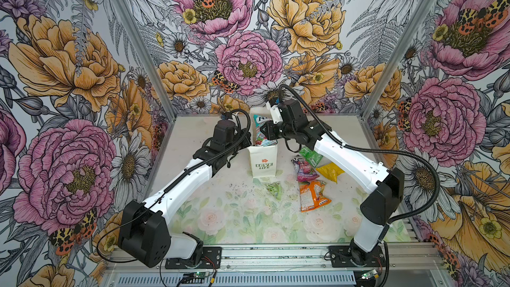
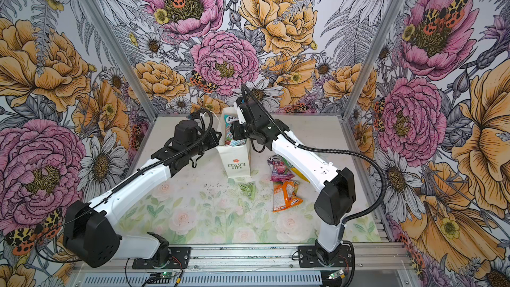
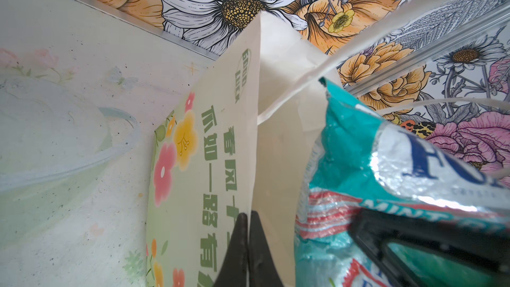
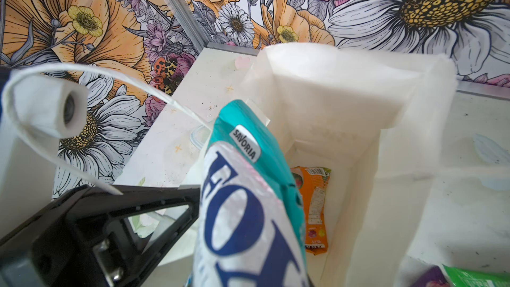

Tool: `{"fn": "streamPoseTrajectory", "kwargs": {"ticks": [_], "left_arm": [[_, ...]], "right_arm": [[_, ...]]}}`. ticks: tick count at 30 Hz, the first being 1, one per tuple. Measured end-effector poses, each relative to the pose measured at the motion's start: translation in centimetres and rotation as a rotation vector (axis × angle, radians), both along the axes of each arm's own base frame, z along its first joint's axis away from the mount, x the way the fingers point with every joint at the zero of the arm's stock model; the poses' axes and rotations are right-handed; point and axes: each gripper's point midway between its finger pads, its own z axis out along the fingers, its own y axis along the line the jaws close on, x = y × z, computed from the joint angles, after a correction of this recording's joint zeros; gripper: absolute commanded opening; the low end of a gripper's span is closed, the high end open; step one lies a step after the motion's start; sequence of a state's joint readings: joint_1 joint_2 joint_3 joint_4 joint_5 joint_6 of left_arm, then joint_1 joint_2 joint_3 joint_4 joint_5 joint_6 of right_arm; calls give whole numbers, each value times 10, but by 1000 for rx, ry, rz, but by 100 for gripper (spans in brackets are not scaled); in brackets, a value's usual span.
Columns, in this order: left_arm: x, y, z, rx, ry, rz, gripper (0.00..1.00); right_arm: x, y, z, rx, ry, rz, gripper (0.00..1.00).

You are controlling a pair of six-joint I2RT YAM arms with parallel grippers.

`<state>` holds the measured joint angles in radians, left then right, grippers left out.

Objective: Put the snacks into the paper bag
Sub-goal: 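Lower the teal FOX'S bag into the paper bag with the right gripper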

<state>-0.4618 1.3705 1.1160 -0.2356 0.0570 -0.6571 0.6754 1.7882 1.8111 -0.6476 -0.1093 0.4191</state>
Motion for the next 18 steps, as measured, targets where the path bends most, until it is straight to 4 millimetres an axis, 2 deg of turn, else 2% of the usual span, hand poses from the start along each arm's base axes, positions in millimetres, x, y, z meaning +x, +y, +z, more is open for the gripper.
{"fn": "streamPoseTrajectory", "kwargs": {"ticks": [18], "left_arm": [[1, 1, 0, -14, 4, 12, 0]], "right_arm": [[-4, -1, -2, -9, 22, -1, 17]]}}
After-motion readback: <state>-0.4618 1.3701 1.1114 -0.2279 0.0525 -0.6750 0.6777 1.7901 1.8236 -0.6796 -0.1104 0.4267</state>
